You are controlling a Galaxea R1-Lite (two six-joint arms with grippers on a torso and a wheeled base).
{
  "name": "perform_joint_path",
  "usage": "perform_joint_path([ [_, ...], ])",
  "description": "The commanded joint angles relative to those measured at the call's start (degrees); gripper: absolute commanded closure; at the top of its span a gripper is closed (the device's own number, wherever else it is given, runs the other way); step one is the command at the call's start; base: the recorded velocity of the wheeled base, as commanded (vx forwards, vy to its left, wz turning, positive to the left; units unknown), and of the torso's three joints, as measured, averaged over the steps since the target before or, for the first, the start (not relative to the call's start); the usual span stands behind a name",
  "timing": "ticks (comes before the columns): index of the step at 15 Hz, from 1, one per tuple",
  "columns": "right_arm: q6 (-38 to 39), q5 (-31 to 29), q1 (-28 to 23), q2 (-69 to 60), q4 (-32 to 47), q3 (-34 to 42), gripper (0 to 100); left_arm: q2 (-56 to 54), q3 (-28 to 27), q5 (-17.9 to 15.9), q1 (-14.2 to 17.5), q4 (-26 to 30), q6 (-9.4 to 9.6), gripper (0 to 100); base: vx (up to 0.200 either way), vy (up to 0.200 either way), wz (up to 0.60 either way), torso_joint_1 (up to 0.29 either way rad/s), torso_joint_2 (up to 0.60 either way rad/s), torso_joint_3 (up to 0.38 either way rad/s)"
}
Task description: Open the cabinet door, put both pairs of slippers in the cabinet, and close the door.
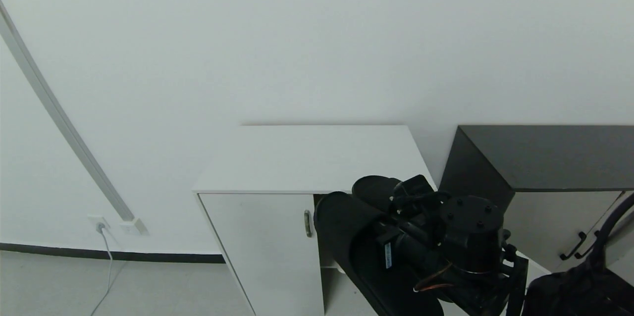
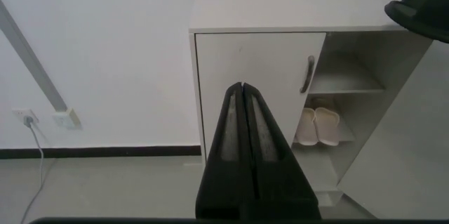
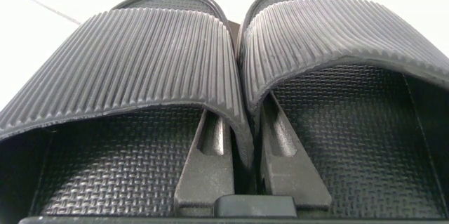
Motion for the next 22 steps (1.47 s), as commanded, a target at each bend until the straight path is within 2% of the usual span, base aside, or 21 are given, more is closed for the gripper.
perform_joint_path([
  [1, 0.0, 0.0, 0.1, 0.2, 0.0, 0.5, 100, 0.1, 0.0, -0.1, 0.0, 0.0, 0.02, 100, 0.000, 0.000, 0.00, 0.000, 0.00, 0.000],
  [4, -0.3, -0.1, 1.2, 0.0, -3.6, 1.9, 100, 0.1, 0.0, -0.1, 0.0, 0.0, 0.02, 100, 0.000, 0.000, 0.00, 0.000, 0.00, 0.000],
  [10, -0.4, -0.1, 1.9, 0.2, -3.8, 2.8, 100, 0.1, 0.0, -0.1, 0.0, 0.0, 0.02, 100, 0.000, 0.000, 0.00, -0.149, 0.33, 0.185],
  [22, -0.3, 0.0, 2.5, 0.3, -3.9, 2.9, 100, 0.1, 0.0, -0.1, 0.0, 0.0, -0.07, 100, 0.000, 0.000, 0.00, -0.206, 0.49, 0.276],
])
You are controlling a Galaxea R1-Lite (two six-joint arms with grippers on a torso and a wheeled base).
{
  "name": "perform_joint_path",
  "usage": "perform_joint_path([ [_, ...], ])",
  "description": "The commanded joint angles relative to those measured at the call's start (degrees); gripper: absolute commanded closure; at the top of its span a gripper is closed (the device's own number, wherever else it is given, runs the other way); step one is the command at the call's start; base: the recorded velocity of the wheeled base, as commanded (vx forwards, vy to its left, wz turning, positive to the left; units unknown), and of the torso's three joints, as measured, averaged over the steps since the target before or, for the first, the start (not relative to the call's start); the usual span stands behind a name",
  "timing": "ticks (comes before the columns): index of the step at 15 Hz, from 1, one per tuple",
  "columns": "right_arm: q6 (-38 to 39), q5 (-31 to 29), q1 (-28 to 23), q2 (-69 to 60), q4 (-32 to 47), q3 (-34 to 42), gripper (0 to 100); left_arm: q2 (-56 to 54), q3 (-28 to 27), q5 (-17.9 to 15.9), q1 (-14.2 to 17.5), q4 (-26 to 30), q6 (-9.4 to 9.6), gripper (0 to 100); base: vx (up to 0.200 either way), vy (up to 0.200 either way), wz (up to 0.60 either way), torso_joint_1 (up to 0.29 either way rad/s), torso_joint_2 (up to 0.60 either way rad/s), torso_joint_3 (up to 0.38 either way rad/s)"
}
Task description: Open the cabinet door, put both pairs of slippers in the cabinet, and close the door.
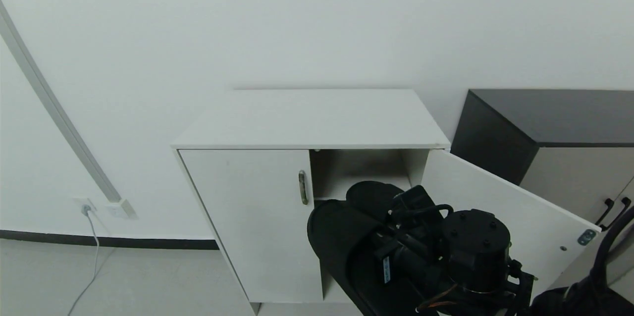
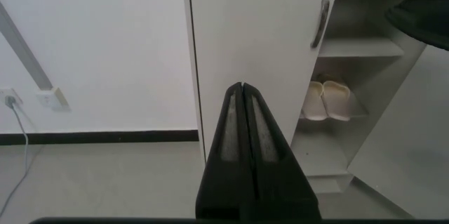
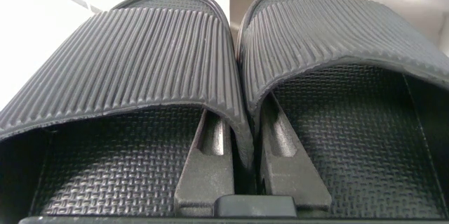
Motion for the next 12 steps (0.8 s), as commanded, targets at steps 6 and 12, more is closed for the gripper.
perform_joint_path([
  [6, 0.0, 0.0, 0.1, 0.3, -0.4, 0.0, 100, 0.1, 0.0, 0.0, 0.0, 0.0, -0.01, 100, 0.000, 0.000, 0.00, -0.199, 0.52, 0.316],
  [12, 0.0, 0.0, 0.1, 2.4, -3.6, 0.7, 100, 0.1, 0.0, 0.0, 0.0, 0.0, -0.01, 100, 0.000, 0.000, 0.00, -0.156, 0.48, 0.324],
])
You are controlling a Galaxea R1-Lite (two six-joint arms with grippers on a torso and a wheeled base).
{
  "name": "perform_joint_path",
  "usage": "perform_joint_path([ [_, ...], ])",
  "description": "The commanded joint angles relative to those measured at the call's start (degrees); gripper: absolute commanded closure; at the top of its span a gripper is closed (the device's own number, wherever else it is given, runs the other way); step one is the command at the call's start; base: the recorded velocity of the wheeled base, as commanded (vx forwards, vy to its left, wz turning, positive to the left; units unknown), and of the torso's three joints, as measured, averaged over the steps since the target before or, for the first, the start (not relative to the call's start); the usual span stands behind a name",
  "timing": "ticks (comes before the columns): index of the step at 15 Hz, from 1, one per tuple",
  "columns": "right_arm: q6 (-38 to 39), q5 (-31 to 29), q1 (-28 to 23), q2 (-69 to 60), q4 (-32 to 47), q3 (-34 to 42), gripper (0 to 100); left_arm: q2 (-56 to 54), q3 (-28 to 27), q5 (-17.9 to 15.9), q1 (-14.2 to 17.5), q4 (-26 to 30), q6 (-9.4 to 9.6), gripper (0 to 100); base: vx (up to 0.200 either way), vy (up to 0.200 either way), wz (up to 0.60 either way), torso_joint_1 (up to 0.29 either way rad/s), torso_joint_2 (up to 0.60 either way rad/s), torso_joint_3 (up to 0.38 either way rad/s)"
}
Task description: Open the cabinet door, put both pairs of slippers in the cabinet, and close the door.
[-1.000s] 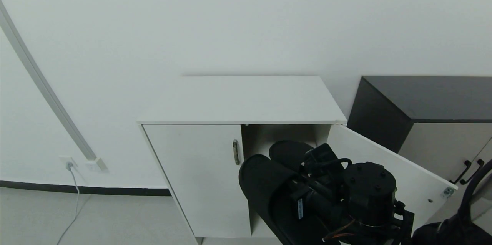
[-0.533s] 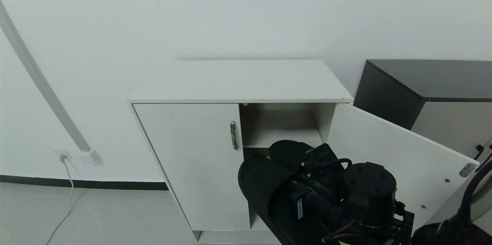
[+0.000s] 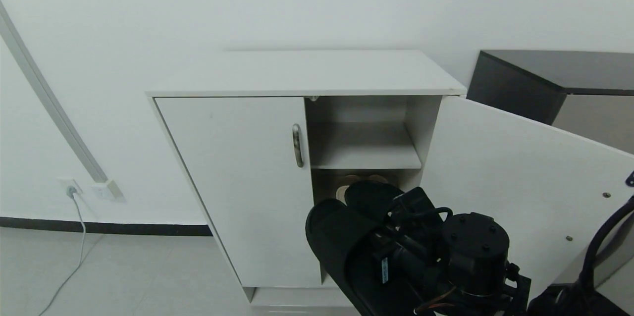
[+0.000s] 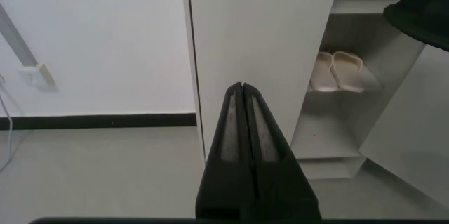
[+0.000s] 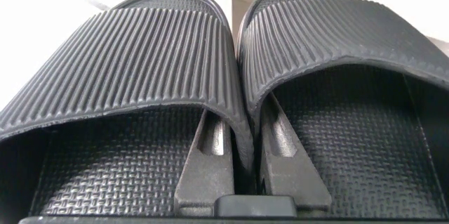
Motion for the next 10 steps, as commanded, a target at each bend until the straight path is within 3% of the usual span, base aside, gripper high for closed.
perform_joint_path([
  [1, 0.0, 0.0, 0.0, 1.0, -0.5, 0.3, 100, 0.1, 0.0, 0.1, 0.0, 0.0, -0.10, 100, 0.000, 0.000, 0.00, -0.129, 0.47, 0.334],
  [10, 0.0, 1.0, -0.1, 1.0, -0.5, 1.9, 100, 0.1, 0.0, 0.1, 0.0, 0.0, -0.18, 100, 0.000, 0.000, 0.00, -0.068, 0.44, 0.370],
])
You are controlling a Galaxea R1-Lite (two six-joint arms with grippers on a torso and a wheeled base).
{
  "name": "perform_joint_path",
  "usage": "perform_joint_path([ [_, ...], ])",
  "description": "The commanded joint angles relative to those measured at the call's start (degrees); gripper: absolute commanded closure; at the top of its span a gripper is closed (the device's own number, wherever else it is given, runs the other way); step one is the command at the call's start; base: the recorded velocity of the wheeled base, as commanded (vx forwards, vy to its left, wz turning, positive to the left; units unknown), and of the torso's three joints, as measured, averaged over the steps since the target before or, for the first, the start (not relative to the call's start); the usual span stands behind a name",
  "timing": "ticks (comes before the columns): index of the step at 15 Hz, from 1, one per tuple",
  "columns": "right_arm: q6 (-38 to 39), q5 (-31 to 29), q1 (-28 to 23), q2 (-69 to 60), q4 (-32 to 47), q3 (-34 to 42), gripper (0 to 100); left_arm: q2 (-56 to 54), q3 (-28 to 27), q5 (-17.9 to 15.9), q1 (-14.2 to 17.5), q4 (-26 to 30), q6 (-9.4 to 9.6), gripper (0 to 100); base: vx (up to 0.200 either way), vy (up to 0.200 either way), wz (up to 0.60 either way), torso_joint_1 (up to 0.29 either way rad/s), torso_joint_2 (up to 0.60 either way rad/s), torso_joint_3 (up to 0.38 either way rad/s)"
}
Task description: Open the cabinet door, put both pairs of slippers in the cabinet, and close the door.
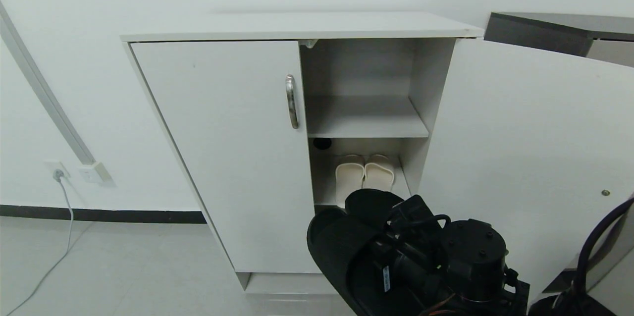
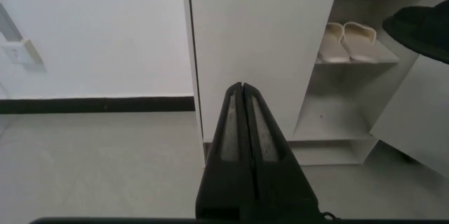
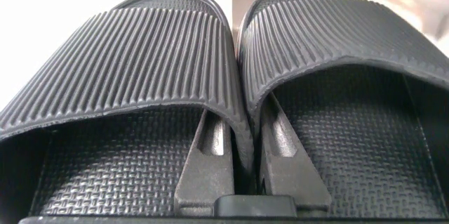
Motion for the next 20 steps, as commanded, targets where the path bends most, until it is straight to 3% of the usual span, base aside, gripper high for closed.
perform_joint_path([
  [1, 0.0, 0.0, -0.1, 0.1, -0.6, 0.6, 100, 0.1, 0.0, 0.0, 0.0, 0.0, 0.02, 100, 0.000, 0.000, 0.00, -0.007, 0.21, 0.207],
  [8, -2.0, -1.7, -1.3, 3.2, -1.6, -1.6, 100, 0.1, 0.0, 0.0, 0.0, 0.0, 0.02, 100, 0.000, 0.000, 0.00, 0.001, 0.03, 0.023],
  [10, -1.4, -9.3, -0.9, 2.3, 6.8, -7.5, 100, 0.1, 0.0, 0.0, 0.0, 0.0, 0.02, 100, 0.000, 0.000, 0.00, 0.000, 0.00, 0.000],
  [12, 1.6, -12.7, 0.8, -1.3, 17.6, -13.2, 100, 0.1, 0.0, 0.0, 0.0, 0.0, 0.02, 100, 0.000, 0.000, 0.00, 0.000, 0.00, 0.000],
  [16, 9.1, -27.7, 4.3, -5.0, 40.1, -27.8, 100, 0.1, 0.0, -0.1, 0.0, 0.0, 0.11, 100, 0.000, 0.000, 0.00, 0.000, 0.00, 0.000],
  [18, 9.4, -33.6, 6.5, -5.1, 45.9, -32.6, 100, 0.1, 0.0, -0.1, 0.0, 0.0, 0.02, 100, 0.000, 0.000, 0.00, 0.000, 0.00, 0.000],
  [20, 9.4, -34.4, 8.0, -6.2, 46.9, -34.7, 100, 0.1, 0.0, -0.1, 0.0, 0.0, 0.11, 100, 0.000, 0.000, 0.00, 0.000, 0.00, 0.000],
])
